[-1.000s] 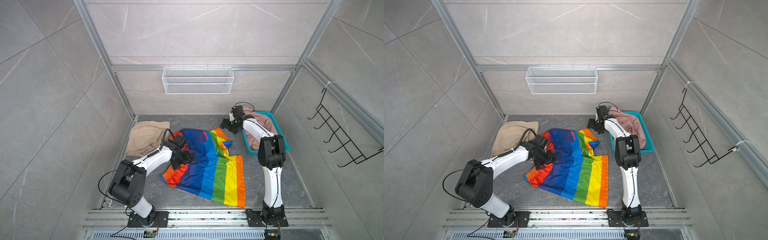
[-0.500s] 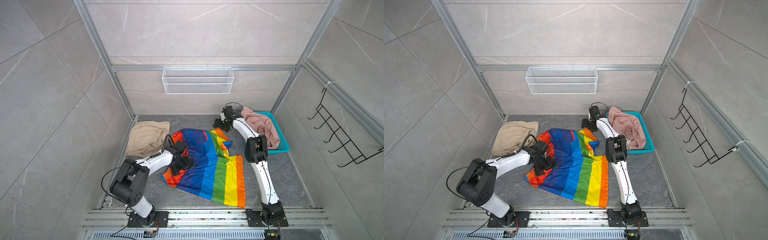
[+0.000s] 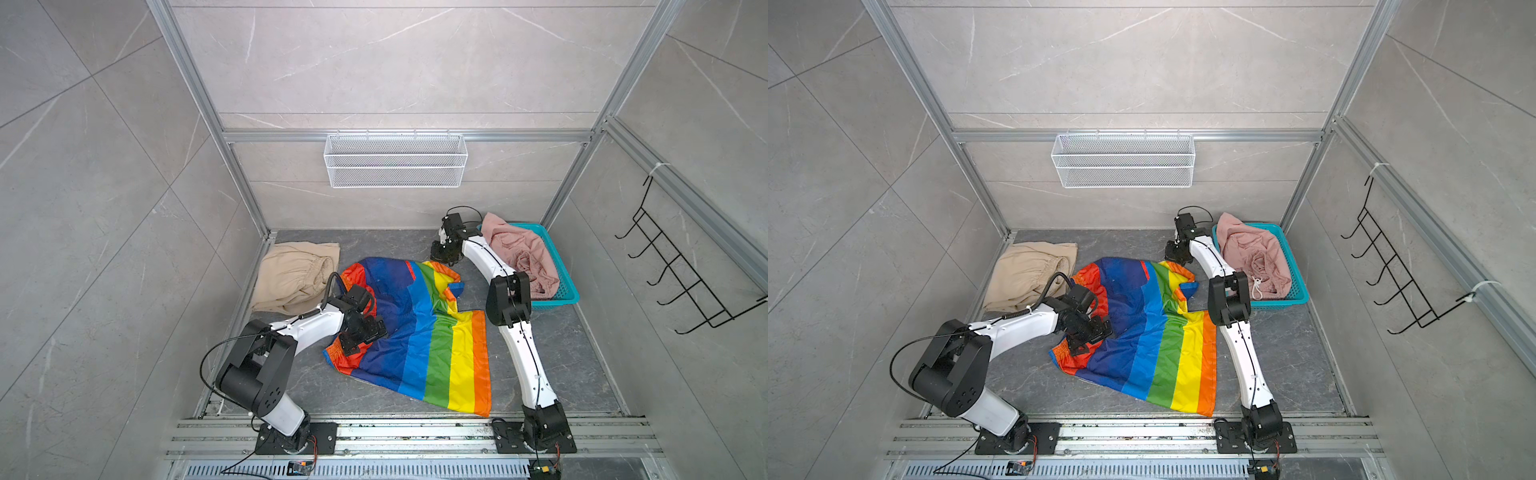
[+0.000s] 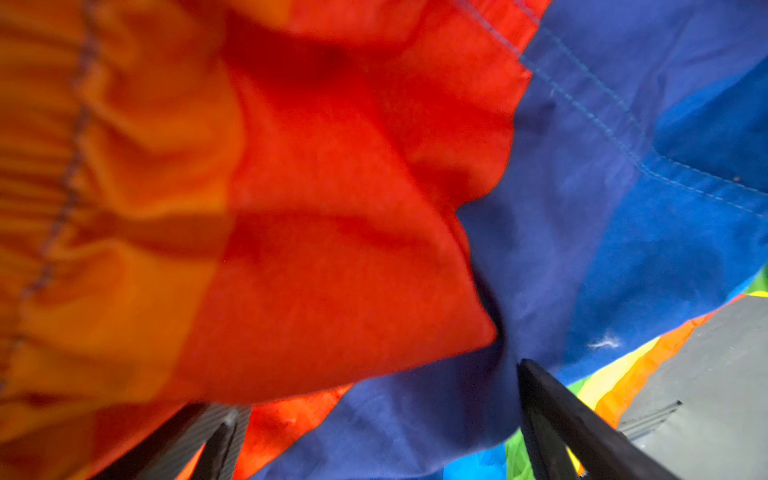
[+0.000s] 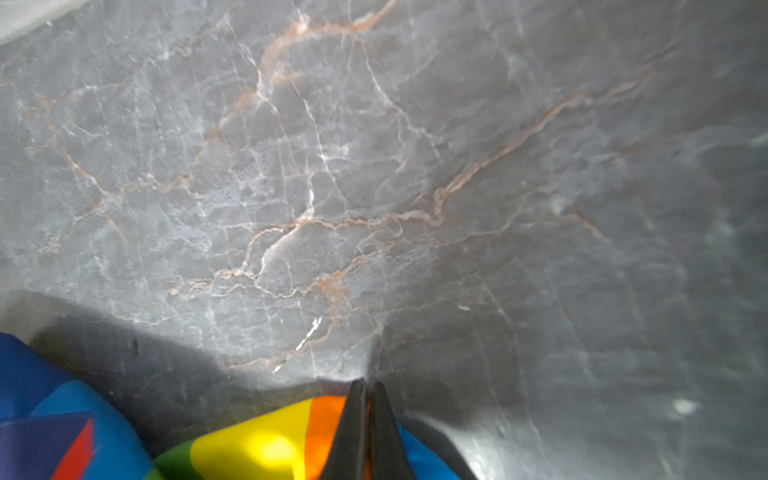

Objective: Fold and stack the shorts

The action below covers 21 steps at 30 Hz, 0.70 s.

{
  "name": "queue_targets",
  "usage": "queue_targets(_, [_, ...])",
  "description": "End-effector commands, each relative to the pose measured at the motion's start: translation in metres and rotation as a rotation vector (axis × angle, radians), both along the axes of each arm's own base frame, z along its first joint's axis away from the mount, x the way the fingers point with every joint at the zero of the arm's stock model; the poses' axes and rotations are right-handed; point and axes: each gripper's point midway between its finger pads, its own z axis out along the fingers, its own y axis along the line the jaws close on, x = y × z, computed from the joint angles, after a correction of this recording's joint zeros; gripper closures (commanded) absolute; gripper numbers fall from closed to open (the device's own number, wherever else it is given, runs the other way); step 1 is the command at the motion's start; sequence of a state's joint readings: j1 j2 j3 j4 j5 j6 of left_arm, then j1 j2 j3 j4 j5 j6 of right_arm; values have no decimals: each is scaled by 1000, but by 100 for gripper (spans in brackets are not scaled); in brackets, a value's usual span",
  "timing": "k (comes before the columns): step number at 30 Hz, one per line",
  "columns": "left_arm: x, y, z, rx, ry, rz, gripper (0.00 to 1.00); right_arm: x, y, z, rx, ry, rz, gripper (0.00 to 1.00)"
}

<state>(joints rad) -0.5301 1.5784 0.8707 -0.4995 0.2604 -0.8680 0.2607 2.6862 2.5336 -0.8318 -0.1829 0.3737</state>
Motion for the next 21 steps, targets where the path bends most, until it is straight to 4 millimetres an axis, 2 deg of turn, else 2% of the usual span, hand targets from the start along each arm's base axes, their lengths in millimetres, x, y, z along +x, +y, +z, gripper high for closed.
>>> queue_targets(1, [-19,4,-6,-6,48,19,1,17,-11,65,3,-115,-48,100])
queue_targets(3, [-26,5,-13,-6,64,29,0,24,-25,102,28,-178,-89,100])
queue_targets(8, [-38,2,-26,-22,89,44,1,30,-49,176,84,-309,-138,100])
queue_targets(11, [-35,-14,-22,-55,79,25,1,26,-53,195,93,-333,-133,100])
queue_targets(13, [-21,-26,-2,-86,31,-2,1,20,-53,196,87,-317,-121,100])
queue_targets(14, [-10,-31,19,-94,-21,-26,0,16,-53,195,82,-304,-113,100])
queue_targets(16, [17,-29,66,-46,-152,-78,1,10,-53,193,77,-284,-103,100])
queue_targets(17, [30,-24,87,-13,-207,-98,1,8,-52,194,78,-280,-98,100])
queue_targets(19, [61,0,120,54,-281,-91,1,4,-51,197,86,-285,-90,100])
queue_targets(21, [91,30,131,63,-284,-17,0,1,-48,200,97,-293,-80,100])
